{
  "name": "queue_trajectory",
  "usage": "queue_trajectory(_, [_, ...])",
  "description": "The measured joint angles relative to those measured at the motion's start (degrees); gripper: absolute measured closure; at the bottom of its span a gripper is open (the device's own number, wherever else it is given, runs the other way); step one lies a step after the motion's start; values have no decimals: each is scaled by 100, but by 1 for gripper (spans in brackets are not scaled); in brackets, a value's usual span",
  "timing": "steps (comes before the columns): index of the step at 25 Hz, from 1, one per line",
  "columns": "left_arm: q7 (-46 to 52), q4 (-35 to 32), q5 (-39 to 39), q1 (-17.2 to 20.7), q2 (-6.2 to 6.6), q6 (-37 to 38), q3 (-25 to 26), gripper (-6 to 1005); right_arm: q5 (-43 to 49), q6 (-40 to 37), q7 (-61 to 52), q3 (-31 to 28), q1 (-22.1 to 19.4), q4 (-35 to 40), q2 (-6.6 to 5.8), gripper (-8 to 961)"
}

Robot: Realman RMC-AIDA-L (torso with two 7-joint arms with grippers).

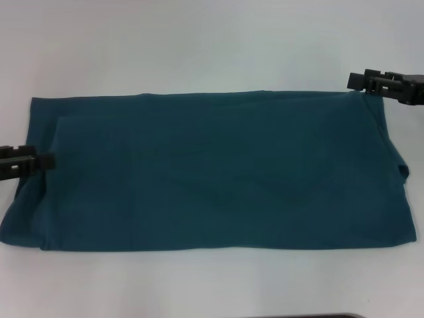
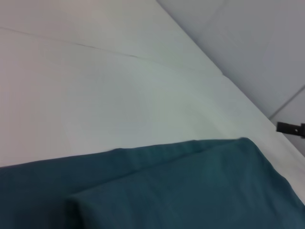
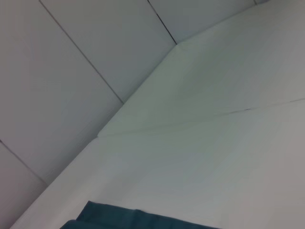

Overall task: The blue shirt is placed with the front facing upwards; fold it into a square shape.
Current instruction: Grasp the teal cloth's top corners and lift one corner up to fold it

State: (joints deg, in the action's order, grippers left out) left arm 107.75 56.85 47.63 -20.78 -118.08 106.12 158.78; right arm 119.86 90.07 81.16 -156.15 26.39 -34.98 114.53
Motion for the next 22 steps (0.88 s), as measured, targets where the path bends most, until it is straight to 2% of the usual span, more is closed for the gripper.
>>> queue_trajectory(12, [142,-118,-38,358,250,26,63,275,-66,-185,-43,-47,135,0,7,168])
queue_trajectory(21, [165,-233,-141,435,299,-216,74,276,-137,-220,-220,-54,147,0,-13,168])
queue_trajectory(22, [166,-408,-273,376,340,-443,64,276,-138,-221,-247,-54,147,-1,-17,168])
